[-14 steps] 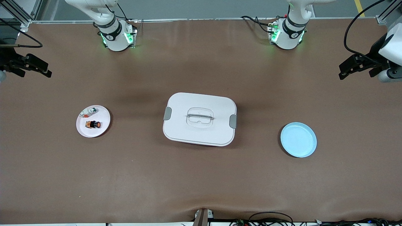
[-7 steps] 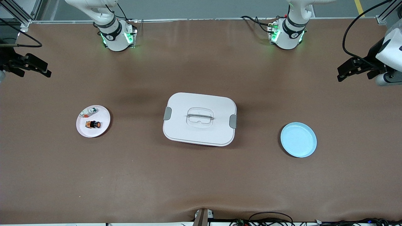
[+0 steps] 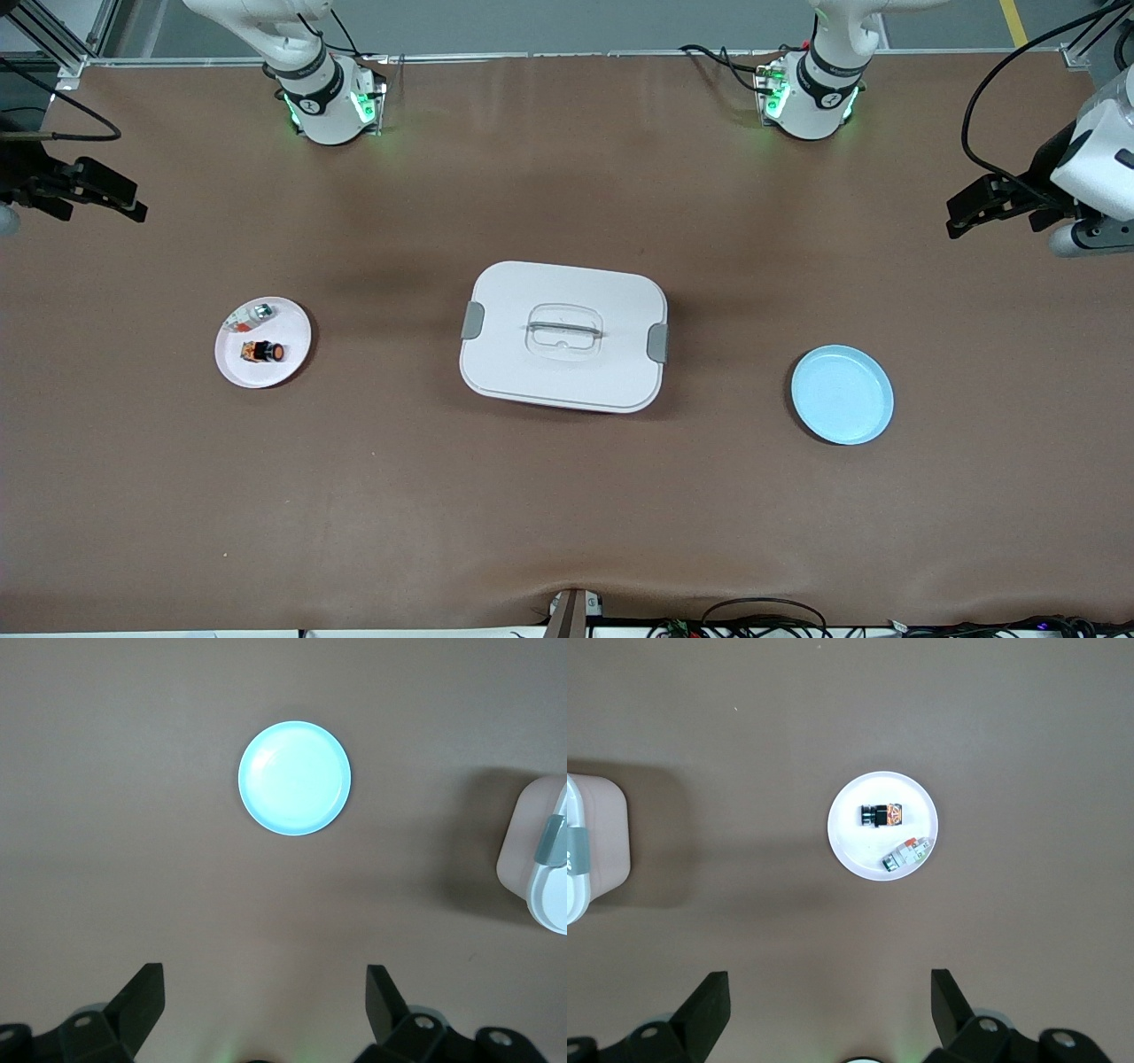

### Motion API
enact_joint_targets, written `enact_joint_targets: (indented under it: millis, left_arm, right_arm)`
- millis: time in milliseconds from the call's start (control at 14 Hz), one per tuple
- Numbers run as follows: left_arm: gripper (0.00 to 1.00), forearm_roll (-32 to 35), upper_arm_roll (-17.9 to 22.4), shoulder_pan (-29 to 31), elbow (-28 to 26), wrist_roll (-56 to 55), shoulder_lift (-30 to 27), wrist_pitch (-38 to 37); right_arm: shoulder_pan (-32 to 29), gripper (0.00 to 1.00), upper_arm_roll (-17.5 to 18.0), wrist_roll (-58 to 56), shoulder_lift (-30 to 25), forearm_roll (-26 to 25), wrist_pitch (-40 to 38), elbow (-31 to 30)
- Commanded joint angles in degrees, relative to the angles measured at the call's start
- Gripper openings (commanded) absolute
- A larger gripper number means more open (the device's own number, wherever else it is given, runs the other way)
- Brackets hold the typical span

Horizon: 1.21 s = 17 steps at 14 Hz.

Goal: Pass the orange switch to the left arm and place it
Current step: 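Move the right gripper down over the switch on the white plate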

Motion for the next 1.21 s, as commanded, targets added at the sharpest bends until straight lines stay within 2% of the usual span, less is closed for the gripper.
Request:
enact_joint_targets:
  millis: [0,214,569,925,1139]
  left_arm:
    - [1.00,-0.1,-0.2,0.2,0.4,0.4,0.1,-0.4]
    - [1.00,-0.1,-0.2,0.2,0.4,0.4,0.2,-0.3]
    - [1.00,0.0,-0.2,0.1,0.4,0.3,0.7,-0.3]
    - [1.00,0.0,-0.2,0.3,0.4,0.4,1.0,0.0]
    - [1.00,0.0,-0.2,0.3,0.4,0.4,1.3,0.1]
  right_arm:
    - [-1.4,1.00,0.2,-0.6,1.9,0.3,-0.7,0.9]
    - [-3.3,1.00,0.3,-0.5,7.5,1.2,-0.5,1.8]
    - [-3.8,1.00,0.3,-0.6,9.9,0.1,0.2,2.2]
    - [-4.0,1.00,0.3,-0.7,14.1,0.9,6.9,0.7]
    - [-4.1,1.00,0.3,-0.9,14.9,0.9,12.2,-2.9]
